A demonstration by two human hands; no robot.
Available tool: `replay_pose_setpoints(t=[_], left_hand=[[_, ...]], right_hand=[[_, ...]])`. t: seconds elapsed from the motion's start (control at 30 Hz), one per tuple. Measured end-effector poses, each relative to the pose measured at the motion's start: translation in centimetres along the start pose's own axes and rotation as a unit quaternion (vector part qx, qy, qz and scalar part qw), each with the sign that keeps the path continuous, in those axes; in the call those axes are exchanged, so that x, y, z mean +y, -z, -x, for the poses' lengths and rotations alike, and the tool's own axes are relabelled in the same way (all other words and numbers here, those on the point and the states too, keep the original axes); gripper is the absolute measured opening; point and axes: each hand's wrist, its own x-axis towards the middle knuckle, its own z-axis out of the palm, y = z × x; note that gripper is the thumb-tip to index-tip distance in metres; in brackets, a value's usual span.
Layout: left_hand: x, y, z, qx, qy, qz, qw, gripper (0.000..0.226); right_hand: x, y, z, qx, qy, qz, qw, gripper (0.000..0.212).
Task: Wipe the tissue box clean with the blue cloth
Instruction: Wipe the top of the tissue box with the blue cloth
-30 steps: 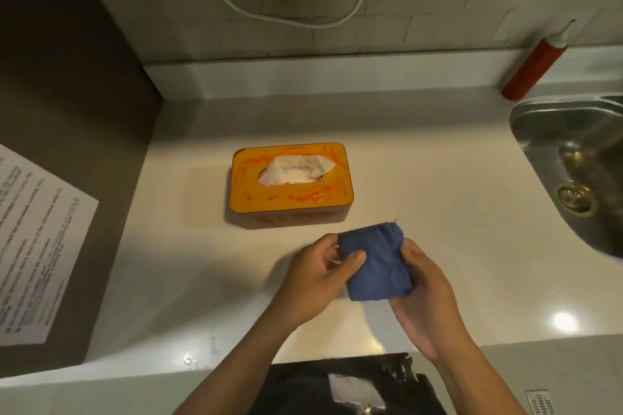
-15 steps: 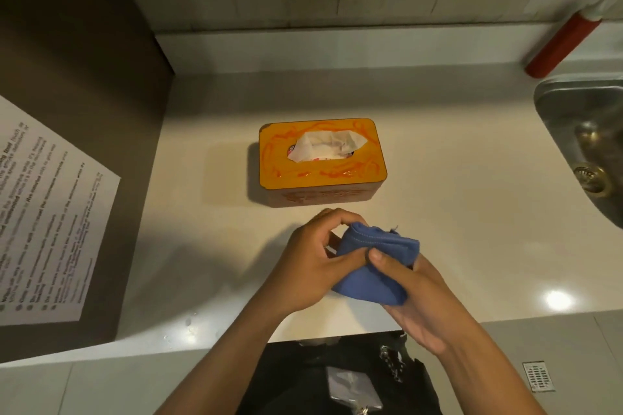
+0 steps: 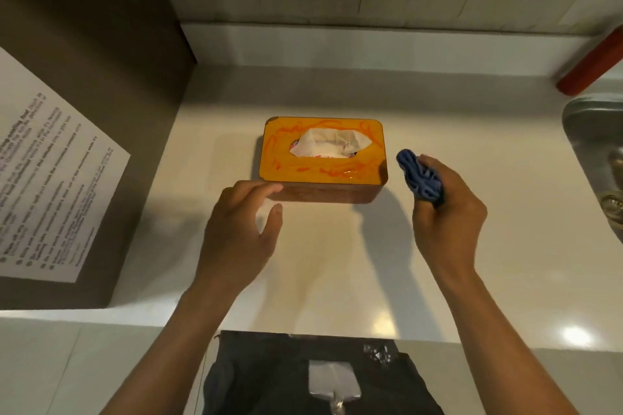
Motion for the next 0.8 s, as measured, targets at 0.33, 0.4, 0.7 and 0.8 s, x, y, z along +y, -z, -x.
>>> replay_pose_setpoints(t=[0.33,0.4,0.7,0.8], left_hand=[[0.9,-1.2,0.1,0.012,0.042,0.004,0.999,0.037],[-0.2,-1.0,-0.5,0.056,0.081,0.034,0.995,0.031],[1.0,-3.3,-0.5,0.02,-0.095,-0.201,0.975,0.046],[1.9,-3.9,-0.6,0.018,-0.081,-0.202,0.976,0.049]], right_hand=[[1.0,-2.3,-1.6,-0.151,0.111,0.08,0.979,0.049],[1.1,-2.0,-1.8,-0.162,0.128,0.076,0.976,0.05],[0.2,-2.3,-1.5,-0.169,0.138,0.134,0.967,0.061],[0.4,-2.4,-1.2,-0.173,0.129,0.153,0.964,0.066]])
